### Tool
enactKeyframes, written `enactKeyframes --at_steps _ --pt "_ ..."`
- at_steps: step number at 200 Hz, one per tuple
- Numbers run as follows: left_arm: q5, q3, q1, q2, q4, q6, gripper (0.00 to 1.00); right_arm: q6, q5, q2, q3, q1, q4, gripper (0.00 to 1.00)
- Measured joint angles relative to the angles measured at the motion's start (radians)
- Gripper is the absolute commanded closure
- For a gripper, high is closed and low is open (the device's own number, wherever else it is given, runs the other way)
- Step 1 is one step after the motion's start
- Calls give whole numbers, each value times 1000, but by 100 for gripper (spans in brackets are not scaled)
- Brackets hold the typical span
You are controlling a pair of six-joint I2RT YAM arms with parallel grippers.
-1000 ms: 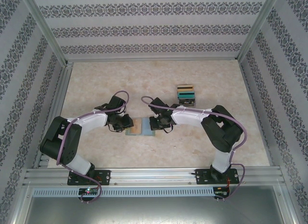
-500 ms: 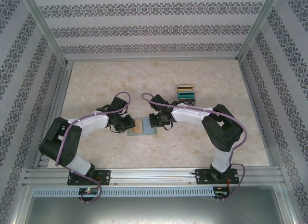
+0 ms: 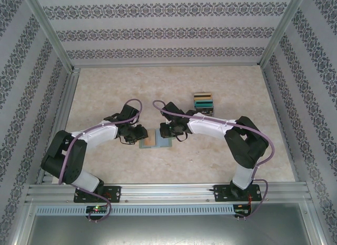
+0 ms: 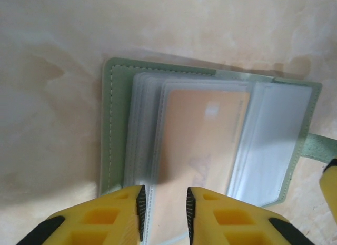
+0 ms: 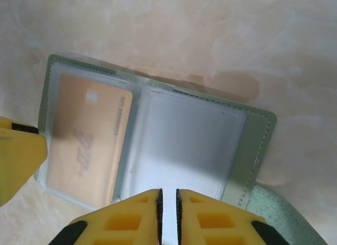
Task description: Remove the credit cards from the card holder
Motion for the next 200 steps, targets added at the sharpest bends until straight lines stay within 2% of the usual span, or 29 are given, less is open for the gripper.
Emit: enactKeyframes --at_steps 132,200 --pt "48 -1 0 17 42 0 65 3 37 24 -69 0 1 79" --pt "133 -30 0 10 129 -5 61 7 37 28 -71 0 6 79"
